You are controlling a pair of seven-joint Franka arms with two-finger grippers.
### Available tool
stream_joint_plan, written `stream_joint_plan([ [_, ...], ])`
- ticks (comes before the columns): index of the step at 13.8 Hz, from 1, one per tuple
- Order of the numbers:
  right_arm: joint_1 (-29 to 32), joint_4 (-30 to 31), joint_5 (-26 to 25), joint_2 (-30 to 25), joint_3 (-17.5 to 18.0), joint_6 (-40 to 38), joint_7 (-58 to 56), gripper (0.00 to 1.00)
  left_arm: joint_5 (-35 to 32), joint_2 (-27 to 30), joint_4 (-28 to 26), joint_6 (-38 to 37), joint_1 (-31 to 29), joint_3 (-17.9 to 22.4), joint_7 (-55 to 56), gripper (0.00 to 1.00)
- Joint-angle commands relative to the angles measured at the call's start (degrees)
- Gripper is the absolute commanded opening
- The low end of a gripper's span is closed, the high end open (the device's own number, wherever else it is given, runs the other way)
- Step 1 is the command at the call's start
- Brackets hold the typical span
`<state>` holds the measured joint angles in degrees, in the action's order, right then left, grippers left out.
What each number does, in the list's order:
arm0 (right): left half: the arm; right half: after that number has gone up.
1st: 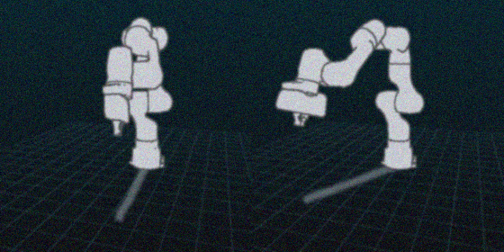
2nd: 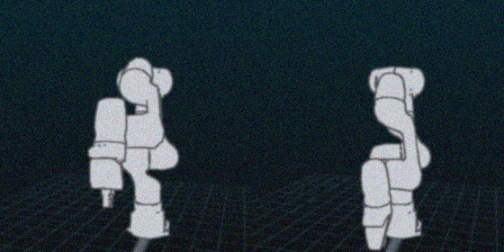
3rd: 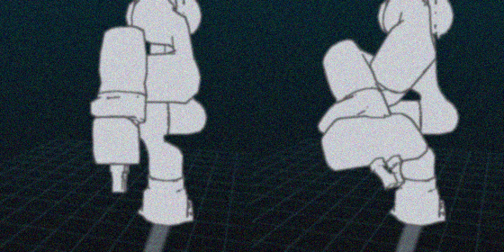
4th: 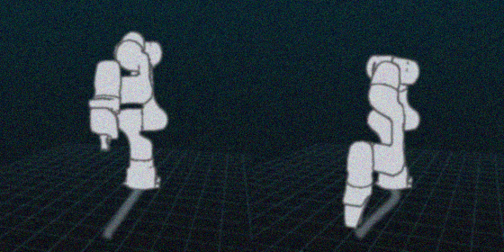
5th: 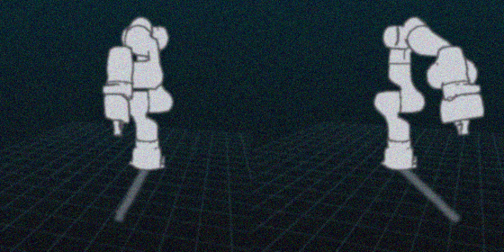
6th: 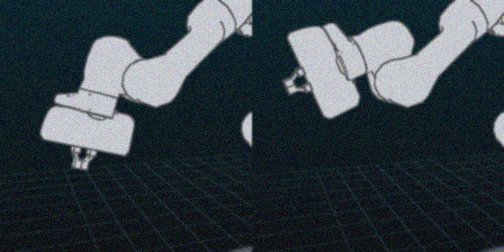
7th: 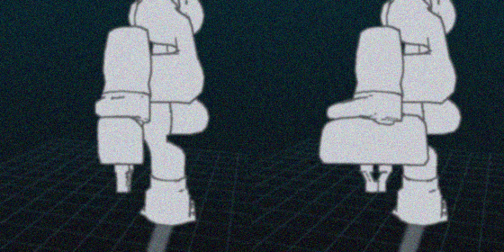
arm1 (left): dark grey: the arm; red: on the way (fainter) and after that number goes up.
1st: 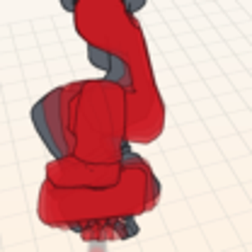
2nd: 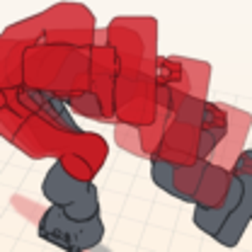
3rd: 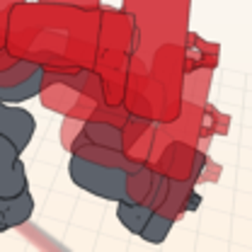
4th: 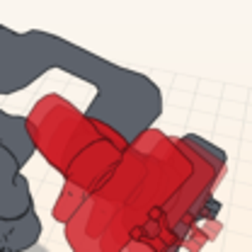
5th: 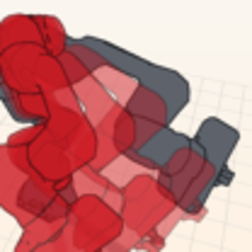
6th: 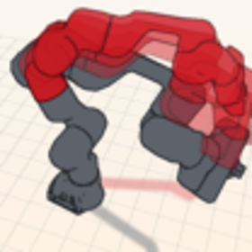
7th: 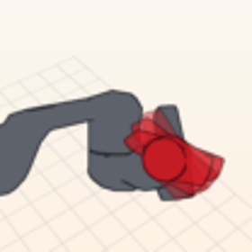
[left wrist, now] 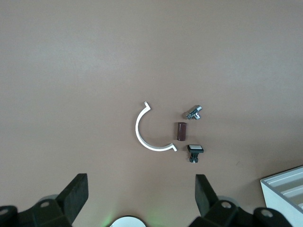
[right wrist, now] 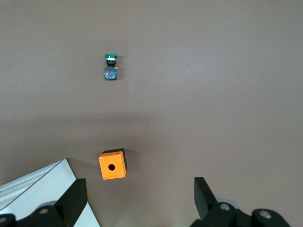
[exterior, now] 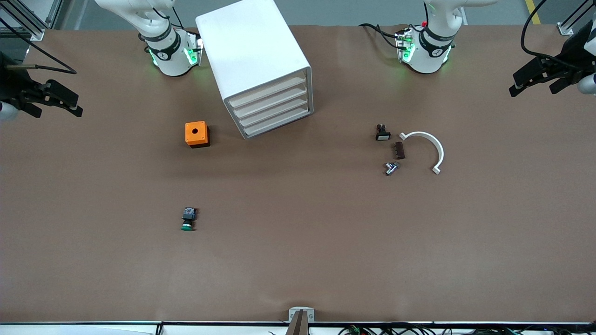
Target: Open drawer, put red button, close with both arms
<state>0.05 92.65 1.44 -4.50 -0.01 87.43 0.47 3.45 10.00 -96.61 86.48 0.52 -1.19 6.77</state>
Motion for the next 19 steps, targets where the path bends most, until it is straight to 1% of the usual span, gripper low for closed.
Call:
stream_joint_plan([
  [1,0.13,1.31,0.75,-1.30,-0.17,0.82,-0.29,1.00,-1.42,-1.82,2.83,-1.40,0.27,-0.21,-0.35,1.00],
  [3,0.13,1.31,0.75,-1.30,-0.17,0.90,-0.29,1.00,-1.34,-3.32,4.58,-1.49,0.10,-0.13,-0.18,1.00],
  [7,0.13,1.31,0.75,-1.30,-0.17,0.90,-0.29,1.00,-1.34,-4.37,5.46,-1.40,-0.08,-0.13,-0.44,1.00],
  [11,0.22,1.31,0.75,-1.30,-0.25,0.90,-0.29,1.00,-1.25,-12.80,15.03,-1.40,0.27,0.05,0.26,1.00],
  [12,0.39,1.40,0.75,-1.38,-0.25,0.90,-0.29,1.00,-1.16,-13.77,15.48,-0.62,0.28,0.14,0.44,1.00],
  [13,0.48,1.40,0.75,-1.30,-0.25,0.82,-0.29,1.00,-1.16,-14.39,15.66,1.74,0.28,0.14,0.44,1.00],
  [15,0.48,1.40,0.75,-1.38,-0.25,0.73,-0.29,1.00,-1.25,-14.75,15.75,4.13,0.19,0.23,-0.26,1.00],
  [19,0.48,1.40,0.75,-1.38,-0.25,0.73,-0.29,1.00,-1.95,-14.66,15.31,3.79,0.10,0.23,-0.18,1.00],
])
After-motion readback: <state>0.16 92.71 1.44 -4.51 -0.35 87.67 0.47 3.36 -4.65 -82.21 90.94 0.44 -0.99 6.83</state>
